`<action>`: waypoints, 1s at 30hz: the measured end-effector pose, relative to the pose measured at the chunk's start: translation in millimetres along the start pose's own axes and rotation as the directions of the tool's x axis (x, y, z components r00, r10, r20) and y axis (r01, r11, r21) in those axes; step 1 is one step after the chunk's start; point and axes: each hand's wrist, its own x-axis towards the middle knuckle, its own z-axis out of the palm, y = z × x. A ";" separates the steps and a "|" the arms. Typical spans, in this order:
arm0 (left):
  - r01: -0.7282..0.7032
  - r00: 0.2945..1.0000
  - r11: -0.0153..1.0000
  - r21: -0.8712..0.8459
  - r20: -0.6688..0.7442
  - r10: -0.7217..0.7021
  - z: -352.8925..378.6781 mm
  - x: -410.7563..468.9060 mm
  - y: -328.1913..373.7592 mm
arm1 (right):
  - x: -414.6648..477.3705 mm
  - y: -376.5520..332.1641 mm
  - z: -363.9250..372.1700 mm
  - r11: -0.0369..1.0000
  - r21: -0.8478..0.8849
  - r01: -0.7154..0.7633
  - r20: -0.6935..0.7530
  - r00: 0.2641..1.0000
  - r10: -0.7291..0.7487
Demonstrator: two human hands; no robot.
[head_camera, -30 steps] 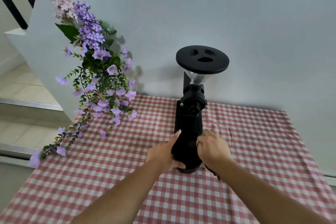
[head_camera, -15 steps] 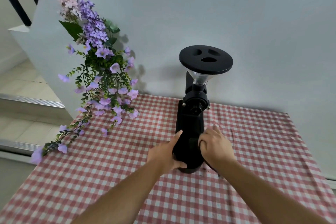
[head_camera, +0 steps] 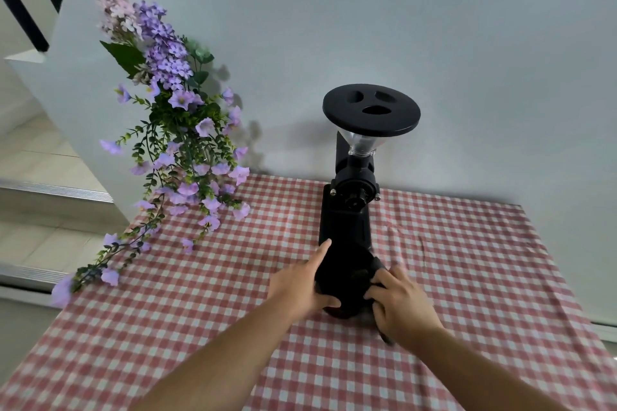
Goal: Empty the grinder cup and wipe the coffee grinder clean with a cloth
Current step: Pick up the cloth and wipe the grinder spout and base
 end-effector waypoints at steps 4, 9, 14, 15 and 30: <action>0.025 0.999 1.000 0.004 0.043 -0.025 -0.7 1.2 0.3 | 32.4 -10.3 -20.6 0.904 0.357 -0.235 -0.145 0.942 0.302; 0.011 1.000 1.000 -0.015 0.000 -0.011 3.9 3.0 -2.7 | 46.1 -27.3 -12.4 0.977 0.177 -0.116 0.143 0.986 0.091; -0.015 1.000 0.999 -0.031 -0.013 0.015 1.7 1.9 -2.2 | 26.5 -8.0 3.1 0.990 -0.139 0.009 0.156 0.988 0.012; -0.016 1.000 0.999 -0.031 -0.007 0.016 0.5 1.7 -2.0 | 26.7 -5.9 3.3 0.986 -0.163 0.044 0.167 0.986 -0.016; -0.017 0.999 1.000 0.022 0.037 0.016 -3.3 4.8 -2.4 | 41.7 -8.3 -8.5 0.995 -0.102 -0.020 0.237 0.971 0.044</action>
